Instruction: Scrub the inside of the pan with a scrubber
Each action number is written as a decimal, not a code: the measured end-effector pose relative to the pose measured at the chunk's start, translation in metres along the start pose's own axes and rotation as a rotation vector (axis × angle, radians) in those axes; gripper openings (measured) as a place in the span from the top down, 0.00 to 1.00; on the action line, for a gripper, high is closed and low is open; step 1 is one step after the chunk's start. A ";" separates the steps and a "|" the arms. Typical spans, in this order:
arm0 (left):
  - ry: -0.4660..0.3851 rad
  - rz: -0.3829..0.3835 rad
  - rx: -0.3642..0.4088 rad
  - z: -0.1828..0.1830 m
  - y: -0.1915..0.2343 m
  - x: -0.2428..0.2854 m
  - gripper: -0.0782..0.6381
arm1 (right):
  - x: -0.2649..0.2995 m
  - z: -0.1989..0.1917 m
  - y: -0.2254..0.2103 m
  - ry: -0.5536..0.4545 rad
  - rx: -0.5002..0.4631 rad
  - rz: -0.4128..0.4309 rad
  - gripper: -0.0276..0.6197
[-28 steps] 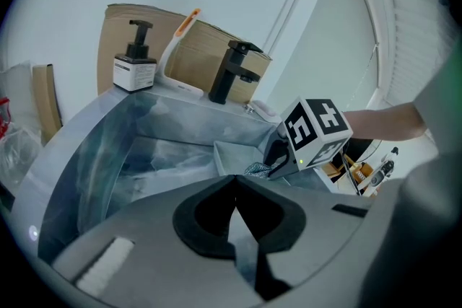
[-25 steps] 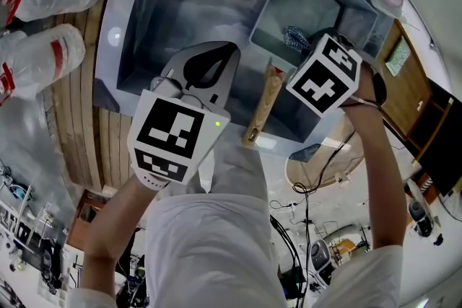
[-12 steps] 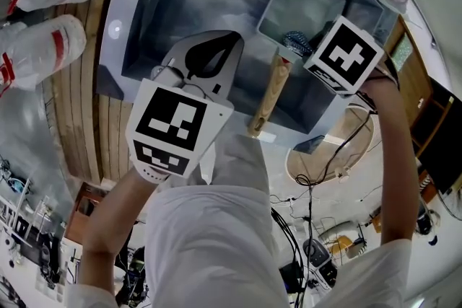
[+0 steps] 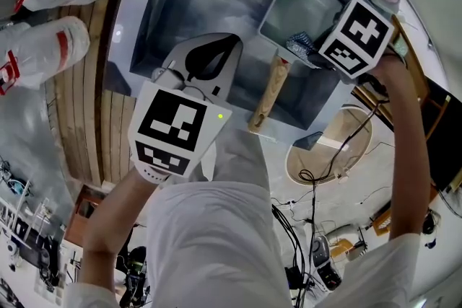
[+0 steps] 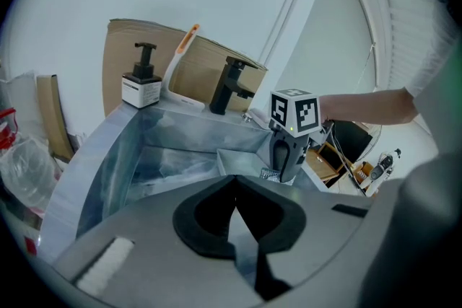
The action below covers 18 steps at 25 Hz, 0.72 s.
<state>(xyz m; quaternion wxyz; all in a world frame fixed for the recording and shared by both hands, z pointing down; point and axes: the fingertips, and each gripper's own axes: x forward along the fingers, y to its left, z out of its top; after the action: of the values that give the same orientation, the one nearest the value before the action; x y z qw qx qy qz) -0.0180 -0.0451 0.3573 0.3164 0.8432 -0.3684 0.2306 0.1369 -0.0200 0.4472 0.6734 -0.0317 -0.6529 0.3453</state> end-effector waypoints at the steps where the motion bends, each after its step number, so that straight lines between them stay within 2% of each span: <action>1: -0.003 -0.001 0.003 0.003 -0.002 -0.002 0.88 | -0.005 -0.001 0.002 -0.014 0.008 0.000 0.82; 6: -0.019 -0.004 0.013 0.017 -0.014 -0.019 0.88 | -0.034 -0.011 0.022 -0.101 0.036 -0.047 0.82; 9: -0.035 -0.003 0.027 0.028 -0.022 -0.032 0.88 | -0.057 -0.014 0.038 -0.195 0.057 -0.113 0.82; 14: -0.055 0.006 0.029 0.046 -0.040 -0.063 0.88 | -0.113 -0.018 0.058 -0.475 0.174 -0.290 0.82; 18: -0.075 0.018 0.029 0.062 -0.051 -0.088 0.88 | -0.162 -0.028 0.080 -0.711 0.292 -0.388 0.82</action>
<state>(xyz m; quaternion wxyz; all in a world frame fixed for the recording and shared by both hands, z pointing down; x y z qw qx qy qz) -0.0241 -0.0202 0.2416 0.2878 0.8525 -0.3842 0.2068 0.1429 -0.0301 0.2647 0.4562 0.3084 -0.7824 0.2907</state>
